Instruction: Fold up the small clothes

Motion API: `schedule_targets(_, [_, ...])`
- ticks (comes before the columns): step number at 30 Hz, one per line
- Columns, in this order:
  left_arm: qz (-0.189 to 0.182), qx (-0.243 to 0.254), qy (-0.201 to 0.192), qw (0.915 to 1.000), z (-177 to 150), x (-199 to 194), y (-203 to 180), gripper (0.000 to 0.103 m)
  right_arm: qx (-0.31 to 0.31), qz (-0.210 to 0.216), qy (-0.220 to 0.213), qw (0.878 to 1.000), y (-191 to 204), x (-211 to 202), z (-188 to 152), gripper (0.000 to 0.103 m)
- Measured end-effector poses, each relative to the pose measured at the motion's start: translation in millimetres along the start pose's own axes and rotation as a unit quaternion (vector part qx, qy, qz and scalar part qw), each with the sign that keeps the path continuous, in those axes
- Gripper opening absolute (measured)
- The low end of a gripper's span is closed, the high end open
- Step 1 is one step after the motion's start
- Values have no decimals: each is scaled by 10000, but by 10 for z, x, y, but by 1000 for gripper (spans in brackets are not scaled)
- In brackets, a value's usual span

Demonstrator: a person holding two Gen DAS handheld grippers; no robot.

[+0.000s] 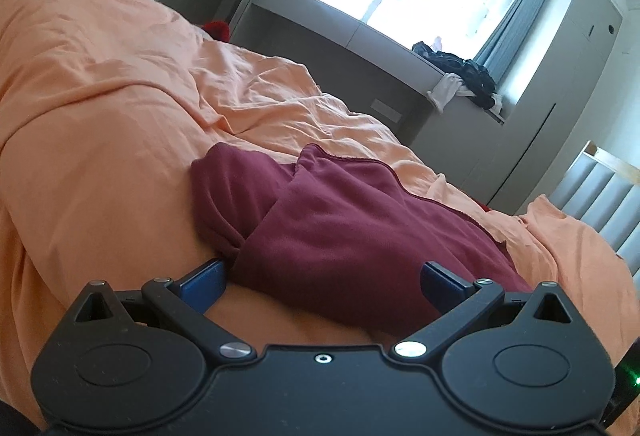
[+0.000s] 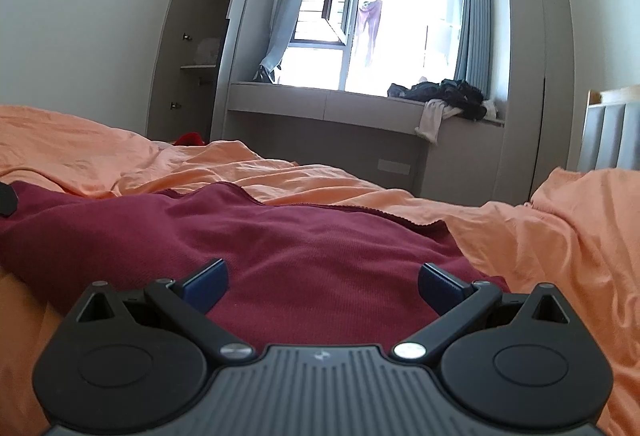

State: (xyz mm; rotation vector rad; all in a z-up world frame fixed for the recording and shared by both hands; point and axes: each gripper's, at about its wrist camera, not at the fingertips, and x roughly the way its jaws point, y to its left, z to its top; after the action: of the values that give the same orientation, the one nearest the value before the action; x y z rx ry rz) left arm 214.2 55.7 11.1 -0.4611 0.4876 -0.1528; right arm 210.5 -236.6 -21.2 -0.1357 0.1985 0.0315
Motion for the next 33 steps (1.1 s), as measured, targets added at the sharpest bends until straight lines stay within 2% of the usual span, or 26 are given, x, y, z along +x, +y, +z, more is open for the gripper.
schedule_targets(8, [-127, -166, 54, 9998, -18, 0, 39, 102, 19, 4, -3, 10000, 22, -1, -6, 103])
schedule_targets(14, [-480, -190, 226, 9984, -92, 44, 14, 103, 71, -20, -30, 10000, 8, -1, -25, 103])
schedule_targets(19, [-711, -118, 678, 9951, -38, 310, -112, 103, 52, -41, -47, 10000, 2, -15, -23, 103])
schedule_targets(23, [-456, -426, 833, 9946, 111, 539, -97, 103, 37, -51, -48, 10000, 0, -25, -22, 103])
schedule_targets(27, [-201, -778, 755, 9939, 281, 698, -78, 103, 1, -75, -61, 10000, 7, -31, -16, 103])
schedule_targets(30, [-174, -772, 499, 9956, 254, 694, -60, 102, -102, -28, -124, 9999, -5, -53, 9, 103])
schedule_targets(33, [-115, -543, 399, 9977, 222, 638, -81, 102, -26, 54, -249, 9997, -47, -75, 49, 103])
